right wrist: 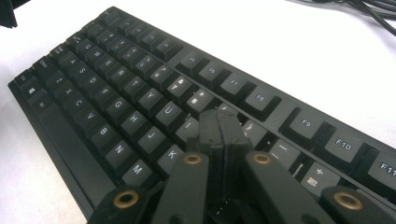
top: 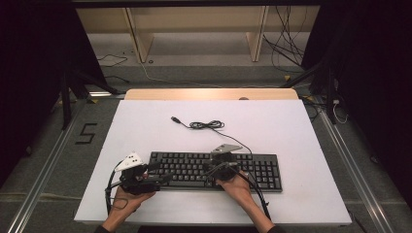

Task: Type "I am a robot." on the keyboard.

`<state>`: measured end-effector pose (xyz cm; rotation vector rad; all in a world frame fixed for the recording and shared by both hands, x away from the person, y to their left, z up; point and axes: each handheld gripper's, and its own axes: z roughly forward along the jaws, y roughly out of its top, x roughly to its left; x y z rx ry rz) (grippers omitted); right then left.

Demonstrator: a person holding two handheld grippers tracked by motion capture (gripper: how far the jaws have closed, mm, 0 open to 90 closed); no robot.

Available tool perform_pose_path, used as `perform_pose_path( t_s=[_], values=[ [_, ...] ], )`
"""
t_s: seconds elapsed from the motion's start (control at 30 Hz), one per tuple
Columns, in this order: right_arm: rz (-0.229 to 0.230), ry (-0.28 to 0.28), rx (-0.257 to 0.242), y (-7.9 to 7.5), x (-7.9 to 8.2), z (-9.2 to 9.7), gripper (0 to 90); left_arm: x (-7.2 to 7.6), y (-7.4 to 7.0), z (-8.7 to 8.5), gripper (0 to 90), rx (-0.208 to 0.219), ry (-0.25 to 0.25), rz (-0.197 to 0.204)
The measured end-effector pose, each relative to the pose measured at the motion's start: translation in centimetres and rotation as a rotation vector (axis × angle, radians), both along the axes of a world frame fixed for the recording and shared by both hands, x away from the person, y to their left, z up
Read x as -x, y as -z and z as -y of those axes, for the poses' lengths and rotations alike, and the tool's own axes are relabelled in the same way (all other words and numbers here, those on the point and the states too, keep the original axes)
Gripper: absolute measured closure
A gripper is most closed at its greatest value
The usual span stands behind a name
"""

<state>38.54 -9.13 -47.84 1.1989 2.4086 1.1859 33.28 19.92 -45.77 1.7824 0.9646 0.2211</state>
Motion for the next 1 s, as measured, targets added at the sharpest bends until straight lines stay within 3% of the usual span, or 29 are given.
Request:
perform_pose_path(
  t_s=[0.57,0.7,0.8,1.0],
  values=[
    [-0.002,0.008,0.01,0.2,0.1,-0.1,89.8,0.3,0.1,-0.4,26.4,0.003,-0.014,0.006],
    [0.003,-0.003,-0.024,-0.2,0.2,0.2,83.6,0.2,0.2,-0.5,26.3,0.005,-0.02,0.006],
    [0.009,-0.013,-0.068,-0.7,0.4,0.4,74.3,0.2,0.1,-0.6,26.2,0.01,-0.022,0.008],
    [0.017,-0.029,-0.103,-1.3,0.6,0.6,56.8,0.2,0.1,-0.6,26.0,0.011,-0.028,0.014]
  ],
)
